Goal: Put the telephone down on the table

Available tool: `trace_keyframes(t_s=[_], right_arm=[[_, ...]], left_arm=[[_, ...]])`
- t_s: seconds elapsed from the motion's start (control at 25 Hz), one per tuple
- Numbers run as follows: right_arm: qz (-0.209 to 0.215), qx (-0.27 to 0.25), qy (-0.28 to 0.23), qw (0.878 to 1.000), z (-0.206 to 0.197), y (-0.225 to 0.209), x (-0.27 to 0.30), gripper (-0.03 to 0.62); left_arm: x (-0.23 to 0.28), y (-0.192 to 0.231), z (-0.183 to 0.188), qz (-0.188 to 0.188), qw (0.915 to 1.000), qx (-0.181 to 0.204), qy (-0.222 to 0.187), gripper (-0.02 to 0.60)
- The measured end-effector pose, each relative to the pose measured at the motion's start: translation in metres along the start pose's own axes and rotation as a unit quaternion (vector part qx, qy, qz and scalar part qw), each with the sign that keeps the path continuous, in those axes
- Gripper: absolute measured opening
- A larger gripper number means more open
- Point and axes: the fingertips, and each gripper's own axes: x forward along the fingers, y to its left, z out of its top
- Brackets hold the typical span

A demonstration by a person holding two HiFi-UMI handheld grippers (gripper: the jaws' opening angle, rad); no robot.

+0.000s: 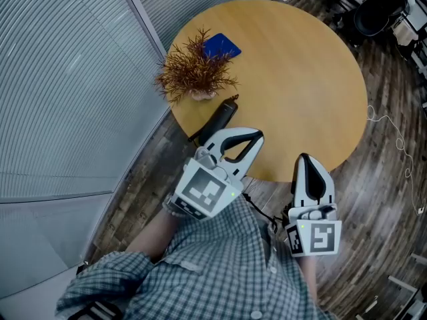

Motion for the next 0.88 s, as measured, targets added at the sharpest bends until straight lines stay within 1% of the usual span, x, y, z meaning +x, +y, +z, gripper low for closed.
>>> trace_keyframes(t_s=[0.28, 0.88], right_arm=[[0.001, -0.002, 0.000, 1.000, -0.0001, 0.0026, 0.0002, 0.008], [0.008, -0.009, 0.013, 1.000, -0.0052, 0.0050, 0.0027, 0.008]], left_arm=[[-0.0022, -0.0002, -0.0005, 0.000, 0.9999, 0.010, 0.005, 0.008], [0.0014, -0.0041, -0.0036, -0.010, 0.9999, 0.007, 0.009, 0.008]])
